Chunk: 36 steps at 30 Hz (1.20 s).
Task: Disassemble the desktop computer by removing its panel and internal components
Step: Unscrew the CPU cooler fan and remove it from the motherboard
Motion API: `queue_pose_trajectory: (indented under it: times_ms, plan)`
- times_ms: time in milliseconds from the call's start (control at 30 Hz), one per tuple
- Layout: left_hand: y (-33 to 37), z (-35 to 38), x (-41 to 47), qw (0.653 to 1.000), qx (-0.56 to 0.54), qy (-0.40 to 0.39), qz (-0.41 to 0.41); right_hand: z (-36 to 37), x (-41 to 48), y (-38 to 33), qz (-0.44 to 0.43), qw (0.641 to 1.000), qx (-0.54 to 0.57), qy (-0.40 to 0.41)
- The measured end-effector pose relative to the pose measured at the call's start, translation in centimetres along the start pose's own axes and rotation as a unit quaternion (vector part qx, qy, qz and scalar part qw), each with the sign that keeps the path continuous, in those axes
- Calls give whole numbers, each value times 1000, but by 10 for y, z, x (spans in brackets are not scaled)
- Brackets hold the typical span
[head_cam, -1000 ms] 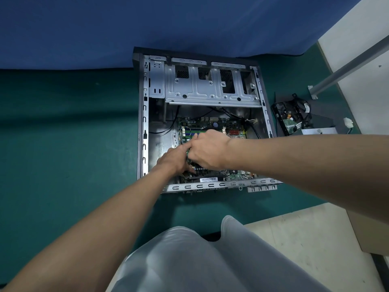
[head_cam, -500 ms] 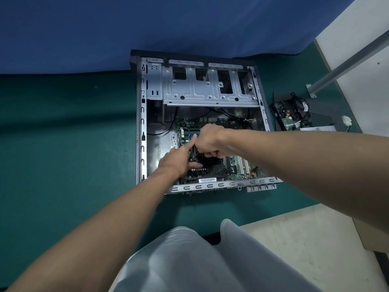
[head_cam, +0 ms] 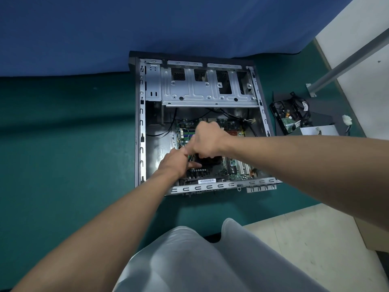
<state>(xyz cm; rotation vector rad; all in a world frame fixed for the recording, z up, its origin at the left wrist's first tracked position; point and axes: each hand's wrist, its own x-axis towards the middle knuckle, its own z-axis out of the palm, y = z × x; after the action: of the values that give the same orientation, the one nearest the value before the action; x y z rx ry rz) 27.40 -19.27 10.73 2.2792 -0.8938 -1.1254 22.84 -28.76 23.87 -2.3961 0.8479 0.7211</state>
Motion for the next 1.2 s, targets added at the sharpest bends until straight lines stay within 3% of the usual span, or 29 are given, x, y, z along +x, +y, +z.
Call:
queue_pose_trajectory:
  times_ms: [67, 100, 167, 233, 300, 400, 467, 500, 533, 600, 667, 700, 733, 800, 833, 867, 967, 1000, 1033, 1100, 1200]
  plan:
    - [3, -1, -1, 1000, 27, -8, 4, 0, 2, -3, 132, 979, 154, -8]
    - [4, -2, -3, 999, 38, -10, 8, -2, 2, -4, 173, 967, 184, -37]
    - [6, -3, -4, 999, 45, -7, 12, -3, 3, -6, 176, 966, 163, -95]
    - [7, -3, -5, 999, 38, -5, 13, -4, 3, -7, 89, 991, 36, -88]
    - [6, -3, -5, 1000, 29, -11, 5, -3, -1, -10, -33, 984, -160, -68]
    - [5, -3, -3, 998, 68, -4, -20, -2, -14, -9, -208, 900, -381, -30]
    - [4, -3, -2, 997, 68, 2, -31, 2, -16, -7, -296, 838, -457, -19]
    - [3, -3, -1, 998, 63, 1, -27, 3, -17, -5, -309, 831, -462, -19]
    - [2, -3, -1, 998, 55, -3, -21, 4, -17, -3, -299, 844, -445, -18]
    - [2, -3, -2, 999, 30, -9, -3, 2, -15, 1, -224, 916, -334, -7]
    - [4, -5, -4, 1000, 5, -14, 0, 1, -10, 5, -90, 985, -145, -16]
    - [5, -6, -5, 1000, 6, -16, -1, 1, -7, 6, -3, 1000, -13, -25]
    - [6, -6, -5, 1000, 24, -17, 3, 1, -4, 5, 97, 984, 144, -36]
    - [9, -7, -7, 998, 60, -20, 14, -3, -2, 2, 261, 892, 358, -91]
    - [10, -8, -8, 998, 63, -19, 18, -5, -3, 1, 296, 867, 383, -119]
    - [11, -9, -9, 998, 63, -18, 22, -6, -4, 1, 300, 867, 374, -136]
    - [10, -8, -9, 998, 63, -14, 16, -7, -5, -4, 143, 970, 158, -120]
    - [10, -7, -8, 998, 63, -13, 13, -6, -7, -7, 63, 992, 31, -104]
    - [10, -7, -9, 998, 61, -15, 8, -5, -8, -9, -3, 991, -96, -94]
    - [9, -5, -9, 999, 49, -6, -6, -3, -14, -11, -106, 945, -300, -76]
    - [11, -5, -10, 997, 61, 17, -45, 2, -18, -10, -299, 819, -487, -54]
